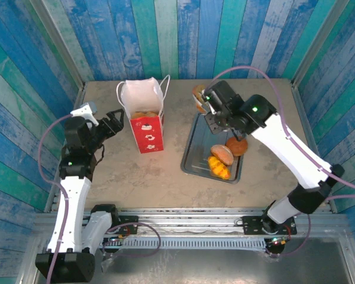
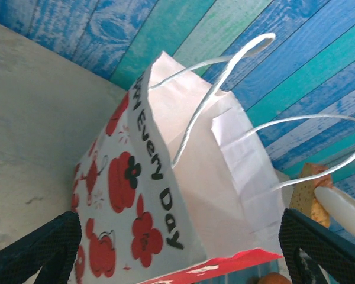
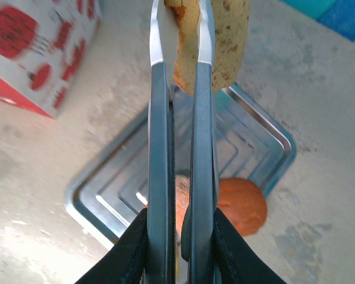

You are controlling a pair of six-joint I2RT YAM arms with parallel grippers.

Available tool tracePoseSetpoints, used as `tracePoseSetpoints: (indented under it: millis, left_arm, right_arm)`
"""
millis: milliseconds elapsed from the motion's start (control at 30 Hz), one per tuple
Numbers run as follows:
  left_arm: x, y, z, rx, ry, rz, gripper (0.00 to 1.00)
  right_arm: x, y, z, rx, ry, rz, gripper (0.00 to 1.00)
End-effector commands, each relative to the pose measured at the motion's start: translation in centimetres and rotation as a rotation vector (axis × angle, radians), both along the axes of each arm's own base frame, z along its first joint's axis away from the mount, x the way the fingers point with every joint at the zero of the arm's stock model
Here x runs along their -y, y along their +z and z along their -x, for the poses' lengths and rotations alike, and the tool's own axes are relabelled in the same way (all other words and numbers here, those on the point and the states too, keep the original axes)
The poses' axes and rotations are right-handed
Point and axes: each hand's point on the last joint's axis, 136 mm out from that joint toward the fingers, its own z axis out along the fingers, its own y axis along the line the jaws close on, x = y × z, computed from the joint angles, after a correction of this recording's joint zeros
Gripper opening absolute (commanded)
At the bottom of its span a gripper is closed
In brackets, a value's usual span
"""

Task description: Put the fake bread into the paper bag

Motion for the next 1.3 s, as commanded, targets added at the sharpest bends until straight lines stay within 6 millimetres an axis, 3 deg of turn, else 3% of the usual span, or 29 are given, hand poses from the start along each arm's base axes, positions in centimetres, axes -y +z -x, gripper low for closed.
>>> tracePoseSetpoints:
  millis: [0,400,667,833,1000,1267]
  left_arm:
    - [1.0,1.7,-0.8,0.04,-0.056,0.063,0.89]
    - [2.3,0.2,-3.4,-0.014,-0.122,0.171,0.81]
    - [3.1,-1.0,-4.7,-0.044,-0.159,0.234,0.64]
    - [3.1,-1.6,-5.0,-0.06,-0.162,0.239,0.5]
    - [3.0,-2.5,-5.0,-0.08,-0.155,0.228,0.41]
    - [2.7,-3.9,-4.7,-0.114,-0.141,0.193,0.29]
  right_arm:
    - [-1.4,3.4,0.3,0.103,0.055,-0.173,0.0]
    - [-2.3,11.9,4.1,0.31,0.229,-0.52,0.01]
    - [-5.1,15.0,5.5,0.359,0.38,-0.651,0.01]
    - [-7.8,14.9,4.9,0.338,0.427,-0.654,0.01]
    - [-10.7,13.5,3.7,0.3,0.433,-0.609,0.0]
    - [-14.2,8.7,1.0,0.234,0.37,-0.377,0.01]
